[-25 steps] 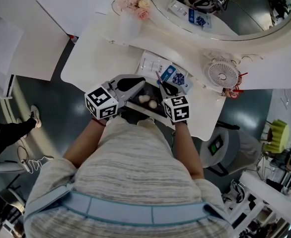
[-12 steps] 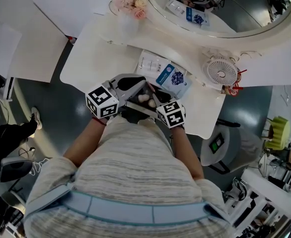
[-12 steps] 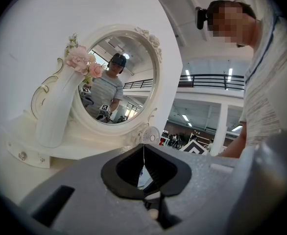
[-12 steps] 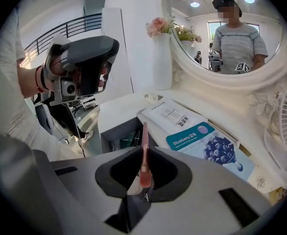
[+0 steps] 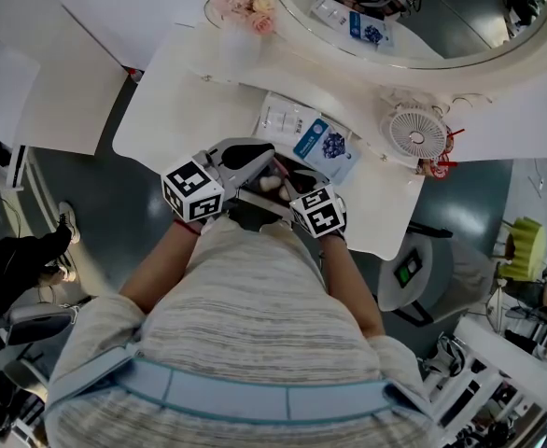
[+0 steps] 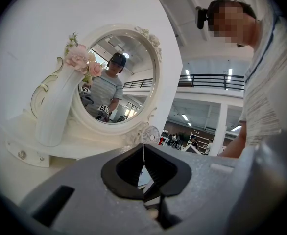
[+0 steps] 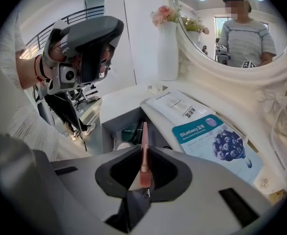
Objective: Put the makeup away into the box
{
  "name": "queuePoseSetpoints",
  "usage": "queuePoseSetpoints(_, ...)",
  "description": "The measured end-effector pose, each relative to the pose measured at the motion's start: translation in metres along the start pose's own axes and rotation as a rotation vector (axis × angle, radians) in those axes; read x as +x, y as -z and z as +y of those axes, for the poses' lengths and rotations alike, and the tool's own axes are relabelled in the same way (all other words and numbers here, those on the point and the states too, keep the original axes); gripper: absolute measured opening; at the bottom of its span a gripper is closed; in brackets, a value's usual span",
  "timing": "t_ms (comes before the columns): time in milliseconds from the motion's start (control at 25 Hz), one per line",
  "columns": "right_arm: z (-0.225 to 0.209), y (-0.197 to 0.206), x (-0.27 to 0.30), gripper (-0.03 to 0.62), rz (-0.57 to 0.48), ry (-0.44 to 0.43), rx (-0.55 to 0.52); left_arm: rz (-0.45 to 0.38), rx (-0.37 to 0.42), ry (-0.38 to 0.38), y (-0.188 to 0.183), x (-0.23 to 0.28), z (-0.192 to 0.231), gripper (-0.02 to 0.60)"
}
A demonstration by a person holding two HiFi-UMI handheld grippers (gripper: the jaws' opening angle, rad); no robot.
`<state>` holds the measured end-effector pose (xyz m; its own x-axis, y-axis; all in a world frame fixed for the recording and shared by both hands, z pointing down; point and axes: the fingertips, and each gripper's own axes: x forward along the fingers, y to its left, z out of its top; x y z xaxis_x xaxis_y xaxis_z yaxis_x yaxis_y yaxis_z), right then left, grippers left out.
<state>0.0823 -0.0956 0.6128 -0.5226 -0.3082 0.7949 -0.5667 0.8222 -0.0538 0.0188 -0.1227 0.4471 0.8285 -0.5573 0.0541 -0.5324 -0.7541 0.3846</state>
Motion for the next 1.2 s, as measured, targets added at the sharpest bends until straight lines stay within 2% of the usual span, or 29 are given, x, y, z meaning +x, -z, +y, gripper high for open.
queuePoseSetpoints(360, -0.003, 0.003, 0.006, 0.051, 0.002, 0.026, -0.01, 0.003, 0.001, -0.001, 0.002, -0.001, -0.001, 0.015)
queuePoseSetpoints(480, -0.004, 0.003, 0.006, 0.121, -0.005, 0.021, 0.006, 0.005, 0.002, 0.0, 0.002, -0.001, 0.0, 0.014)
queuePoseSetpoints(600, -0.005, 0.001, 0.001, 0.126, -0.015, 0.026, 0.015, 0.005, 0.004, 0.004, 0.001, 0.0, 0.0, 0.014)
queuePoseSetpoints(920, -0.01, -0.019, -0.016, 0.124, -0.09, 0.047, 0.033, 0.007, 0.005, 0.016, 0.0, 0.006, 0.0, 0.015)
queuePoseSetpoints(1200, -0.033, -0.035, -0.04, 0.124, -0.201, 0.081, 0.152, 0.016, 0.008, 0.025, 0.001, 0.009, -0.002, 0.015)
